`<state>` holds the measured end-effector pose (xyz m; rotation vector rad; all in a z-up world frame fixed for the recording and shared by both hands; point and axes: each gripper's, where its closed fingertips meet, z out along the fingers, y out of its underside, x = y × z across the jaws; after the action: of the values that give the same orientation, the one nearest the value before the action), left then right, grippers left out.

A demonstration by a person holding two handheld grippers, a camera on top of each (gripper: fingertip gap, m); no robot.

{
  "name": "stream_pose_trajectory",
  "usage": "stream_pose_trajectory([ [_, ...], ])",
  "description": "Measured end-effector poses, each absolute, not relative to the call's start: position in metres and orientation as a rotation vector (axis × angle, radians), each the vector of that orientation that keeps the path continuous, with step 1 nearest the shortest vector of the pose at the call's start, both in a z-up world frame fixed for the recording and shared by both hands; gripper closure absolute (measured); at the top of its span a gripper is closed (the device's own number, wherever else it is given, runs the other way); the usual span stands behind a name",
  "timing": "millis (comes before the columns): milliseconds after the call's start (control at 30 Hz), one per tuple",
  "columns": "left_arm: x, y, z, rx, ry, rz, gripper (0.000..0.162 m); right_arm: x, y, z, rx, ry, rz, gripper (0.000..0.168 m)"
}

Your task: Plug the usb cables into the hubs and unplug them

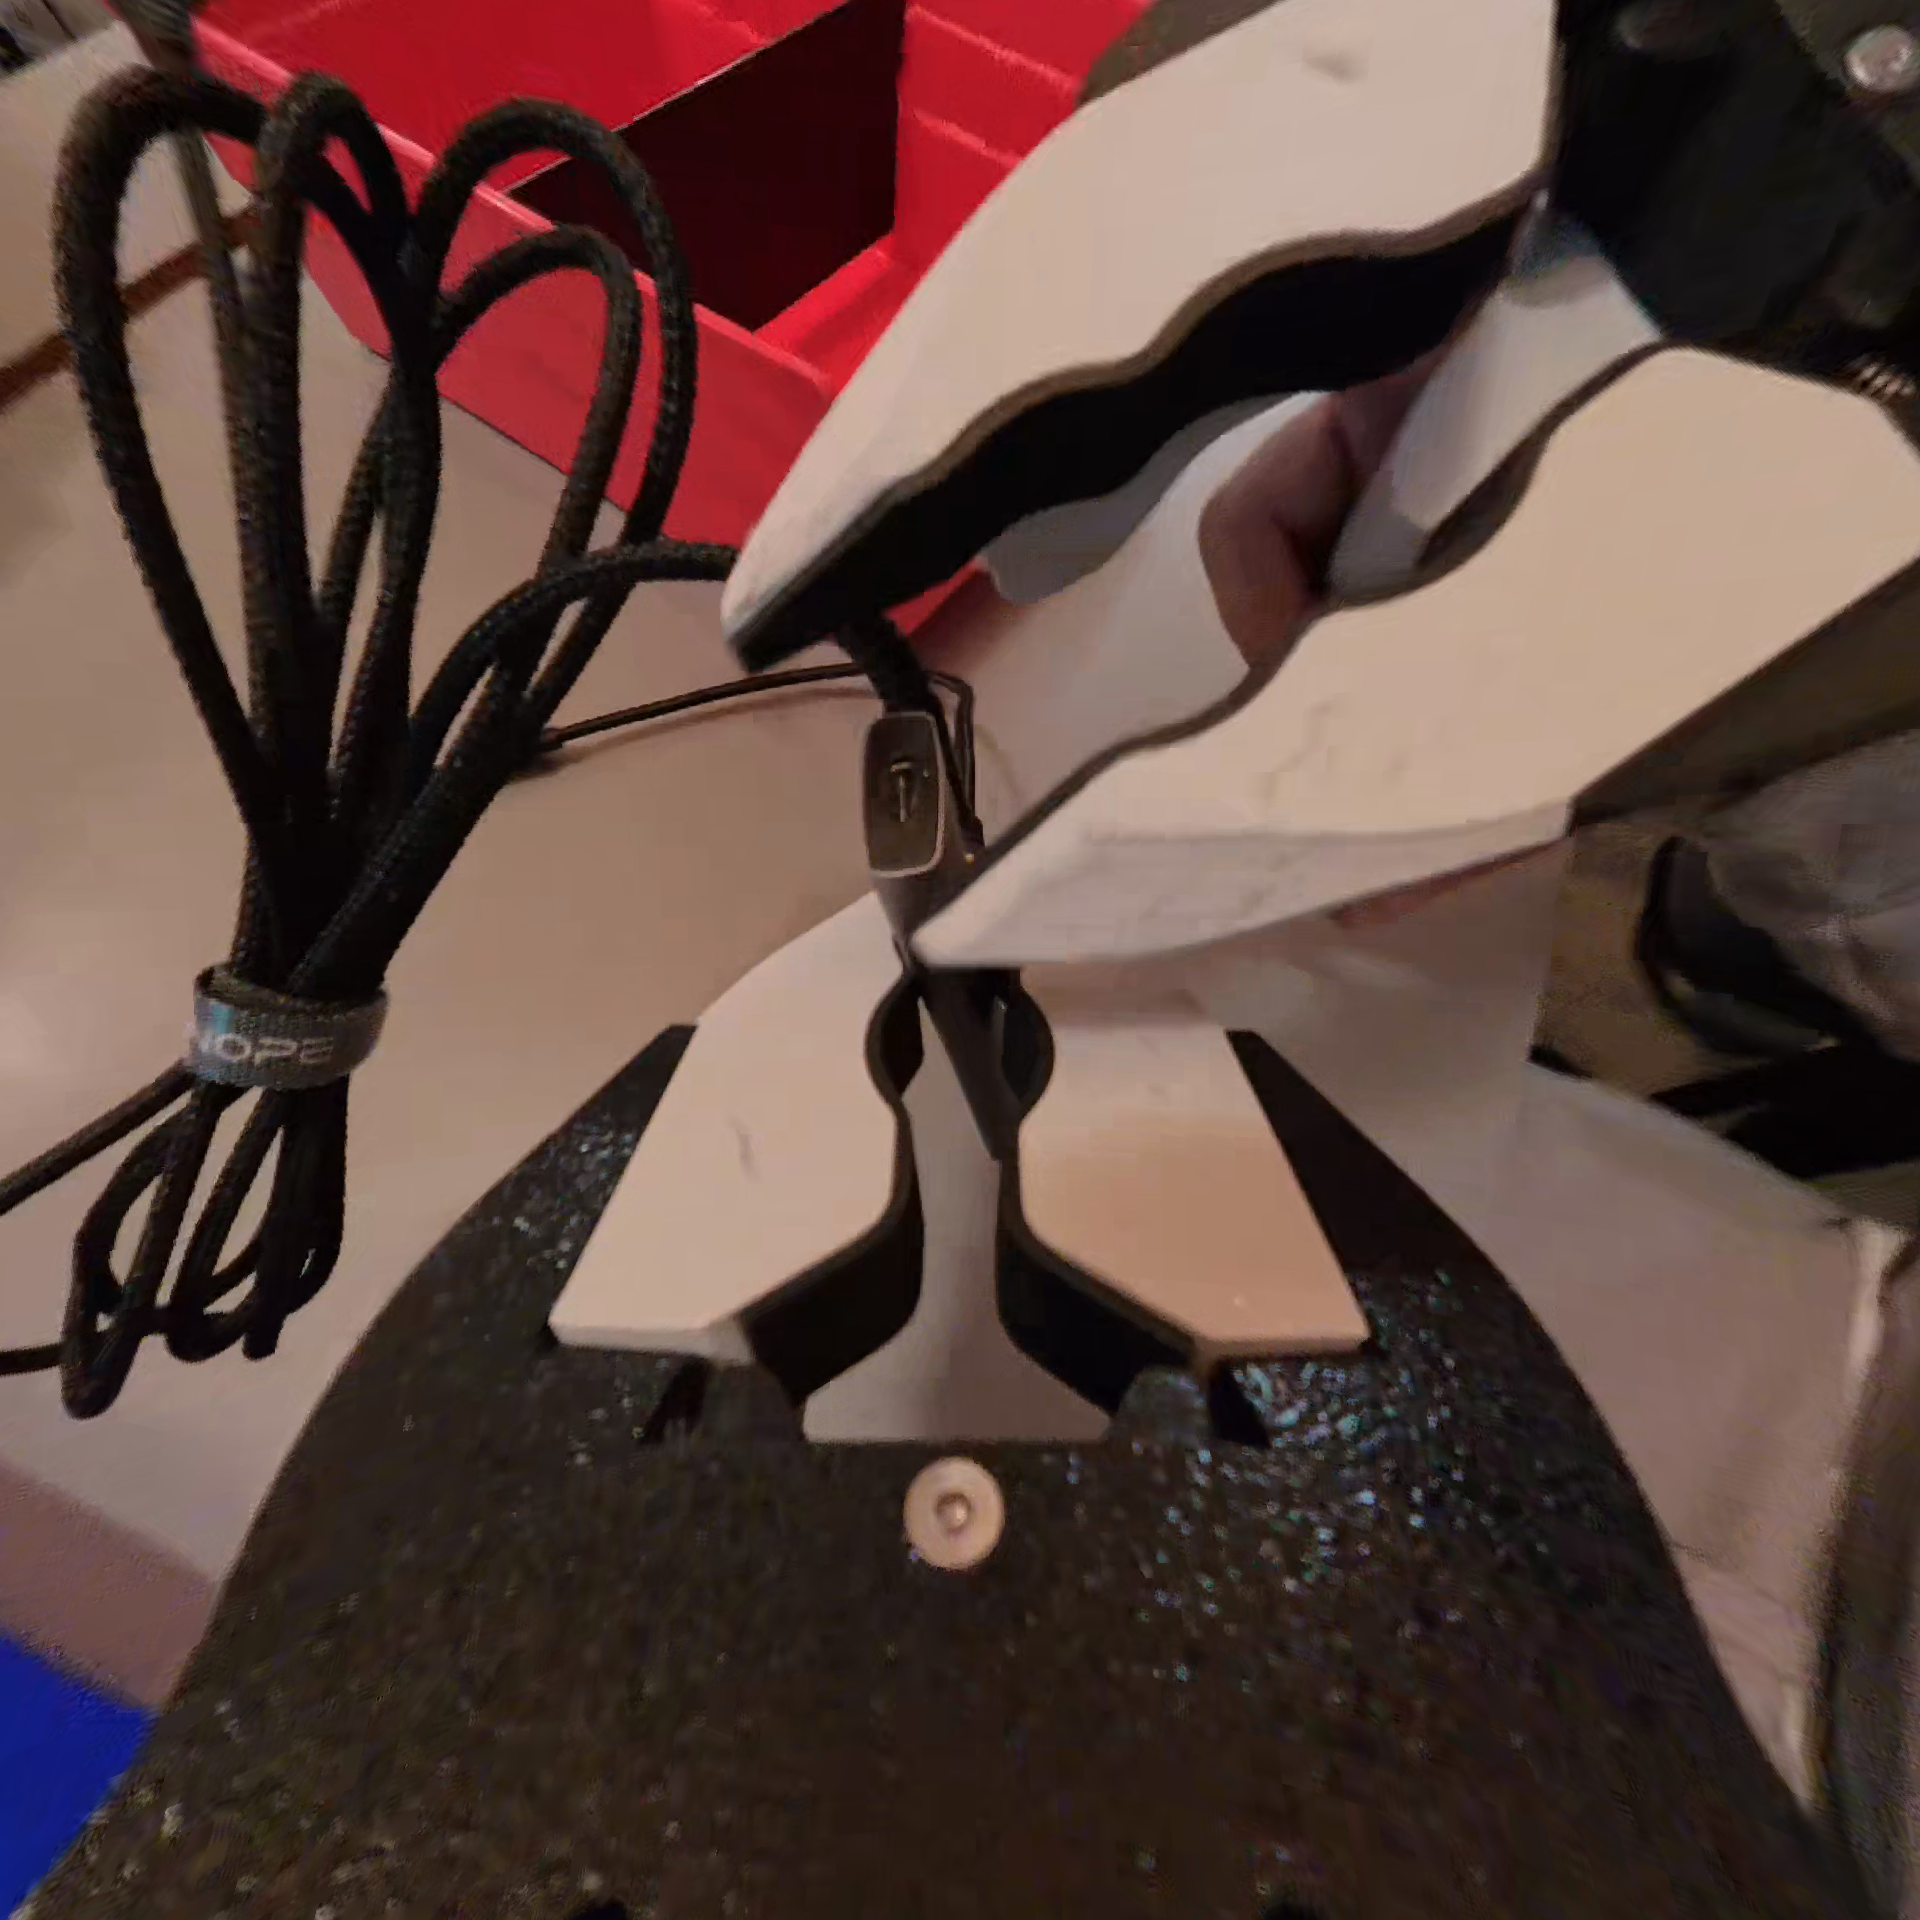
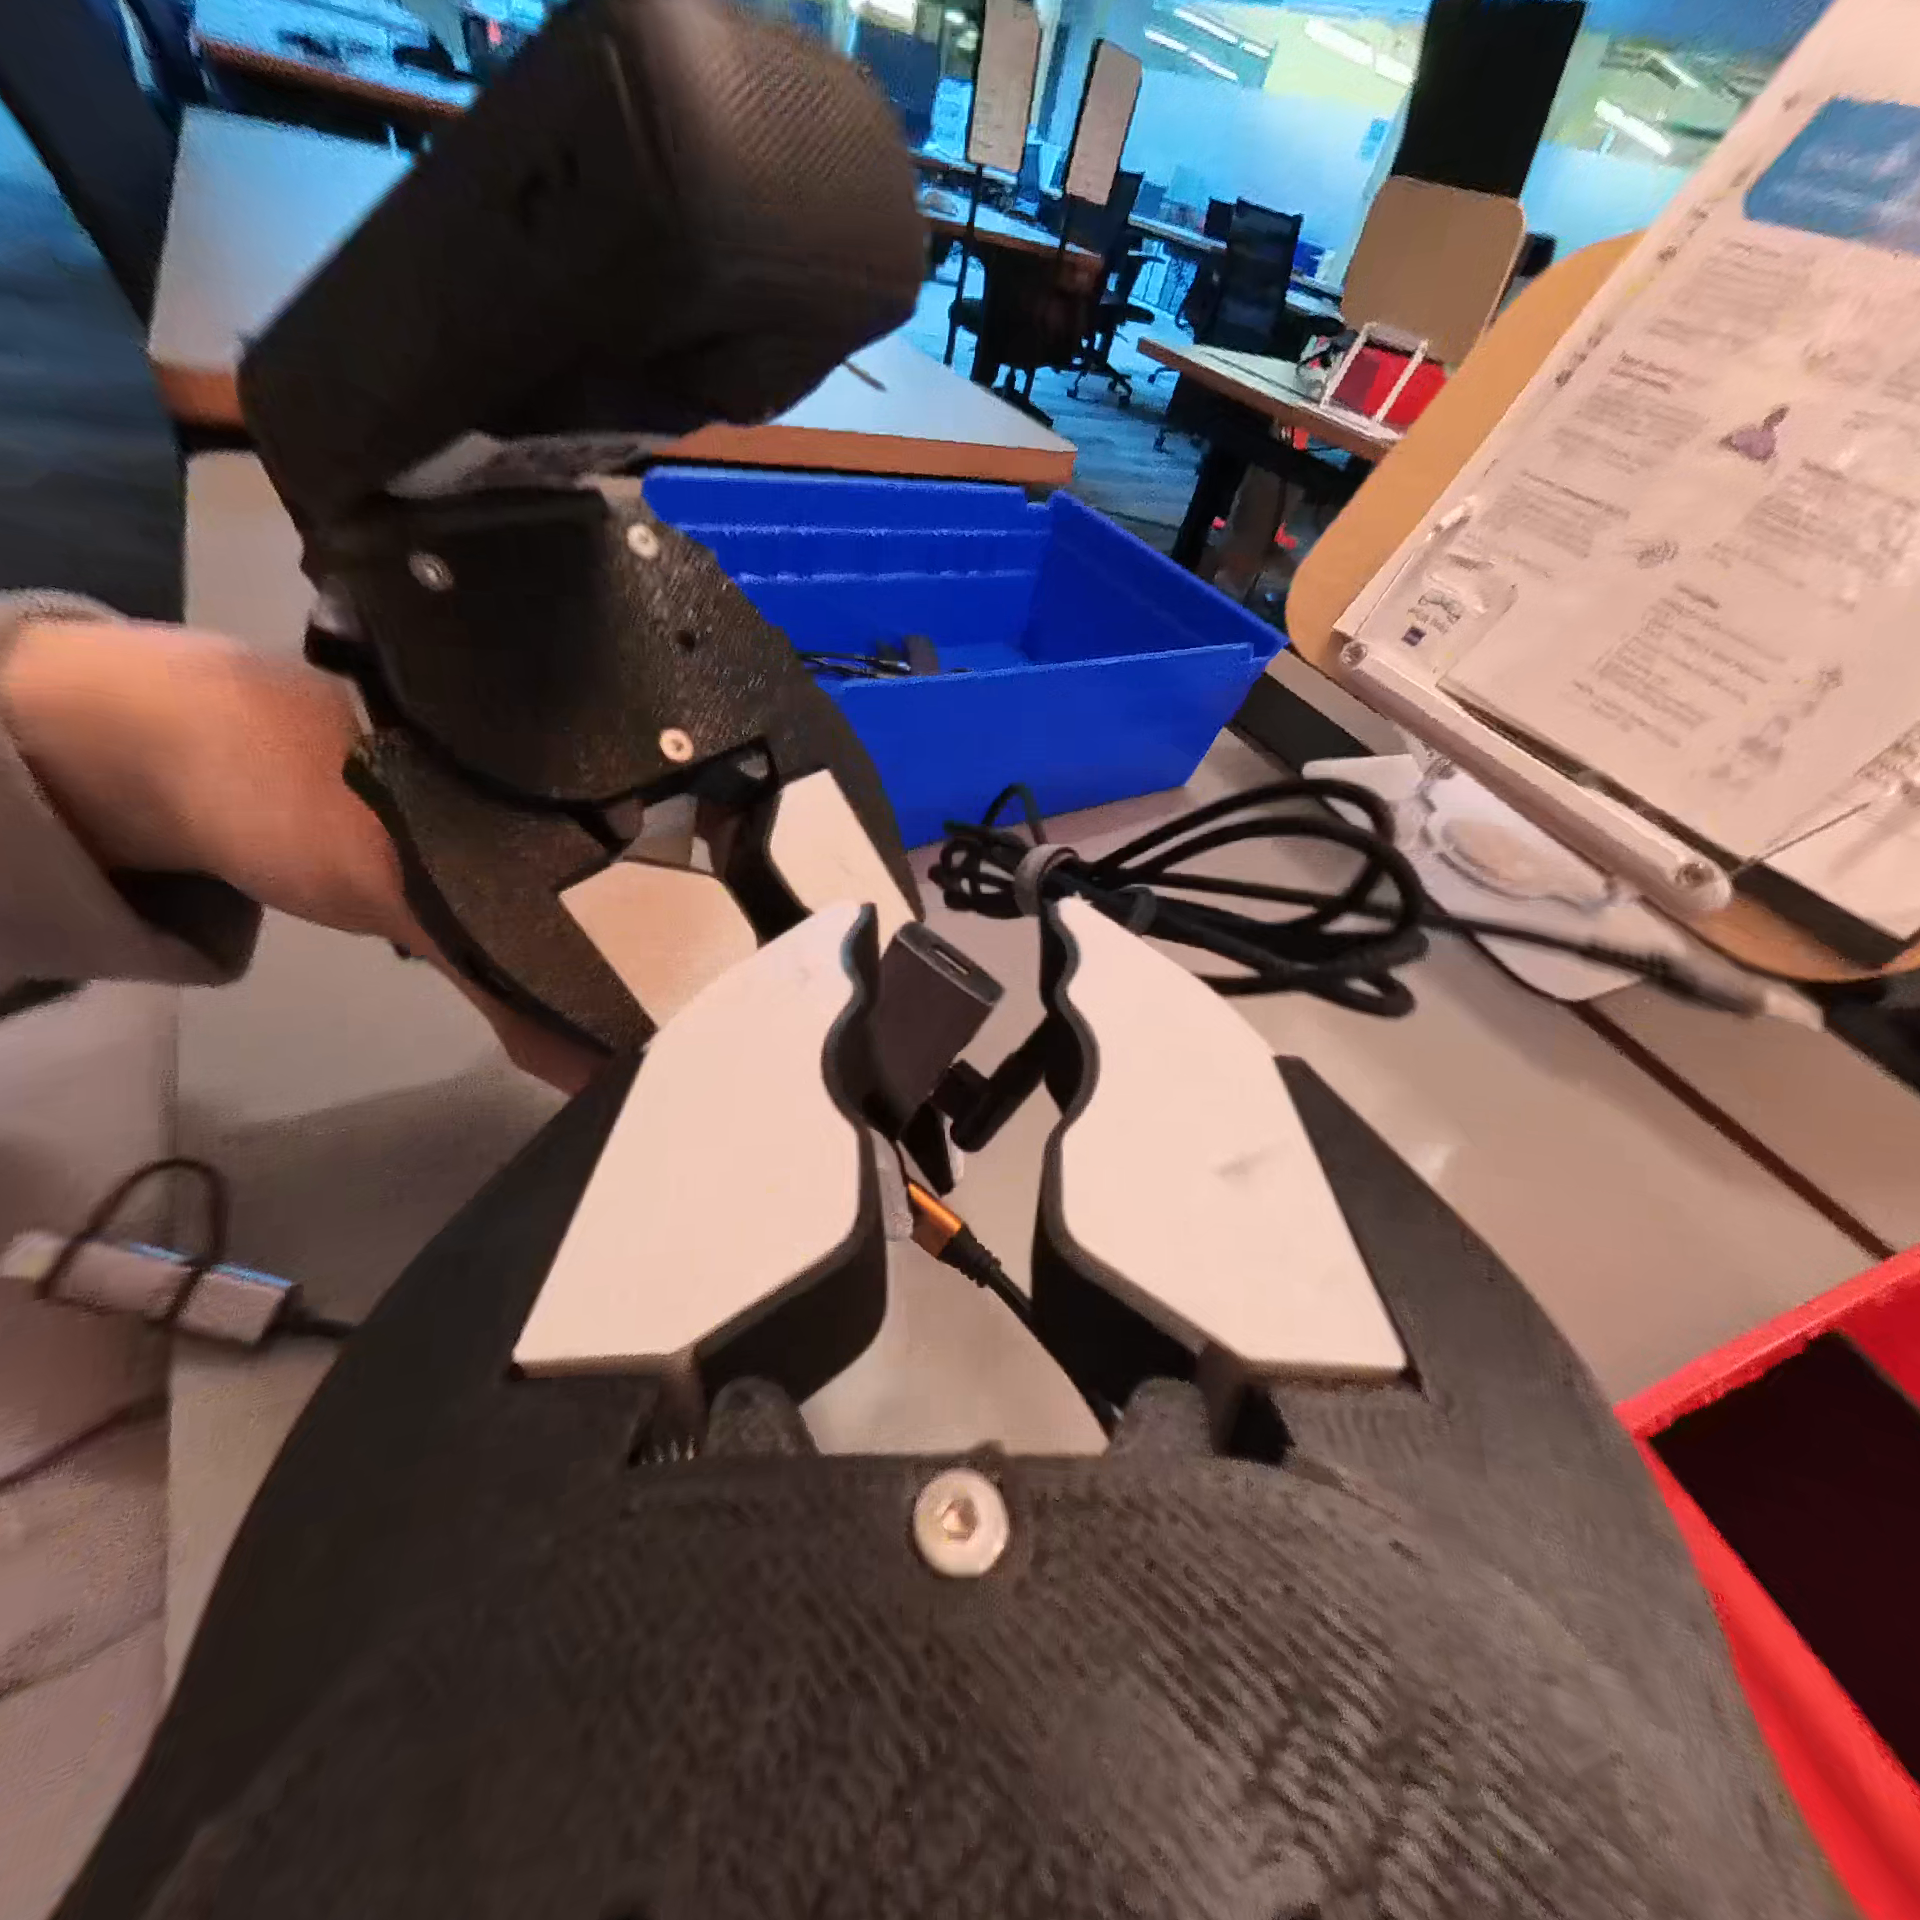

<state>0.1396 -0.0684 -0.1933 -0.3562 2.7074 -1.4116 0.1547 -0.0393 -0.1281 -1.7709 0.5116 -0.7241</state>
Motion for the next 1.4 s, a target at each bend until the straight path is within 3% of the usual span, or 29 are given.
stream_pose_trajectory([
  [33,0.139,-0.069,-0.194,-0.321,2.701,-1.38,0.153,0.152,-0.037,-0.132,-1.81,0.479,-0.729,0.142],
  [200,0.132,-0.072,-0.195,-0.2,2.731,-1.367,0.153,0.141,-0.038,-0.141,-1.924,0.247,-0.83,0.142],
  [467,0.114,-0.073,-0.195,0.38,2.72,-1.258,0.152,0.117,-0.045,-0.139,-1.974,-0.039,-0.881,0.149],
  [633,0.128,-0.073,-0.188,0.319,2.615,-1.237,0.152,0.124,-0.048,-0.132,-1.929,0.115,-0.778,0.152],
  [867,0.149,-0.053,-0.169,0.223,2.081,-1.425,0.116,0.145,-0.068,-0.106,-1.623,0.48,-0.547,0.155],
  [1067,0.149,-0.028,-0.161,0.191,1.782,-1.451,0.127,0.156,-0.079,-0.11,-1.386,0.735,-0.161,0.157],
  [1133,0.153,-0.027,-0.165,0.151,1.8,-1.473,0.121,0.151,-0.069,-0.115,-1.386,0.701,-0.062,0.157],
  [1200,0.159,-0.026,-0.169,0.125,1.808,-1.48,0.125,0.155,-0.066,-0.123,-1.395,0.74,-0.043,0.158],
  [1267,0.162,-0.023,-0.173,0.098,1.813,-1.494,0.138,0.155,-0.063,-0.129,-1.403,0.761,-0.009,0.158],
  [1400,0.159,-0.025,-0.172,-0.001,1.882,-1.444,0.138,0.166,-0.068,-0.133,-1.375,0.783,-0.078,0.155],
])
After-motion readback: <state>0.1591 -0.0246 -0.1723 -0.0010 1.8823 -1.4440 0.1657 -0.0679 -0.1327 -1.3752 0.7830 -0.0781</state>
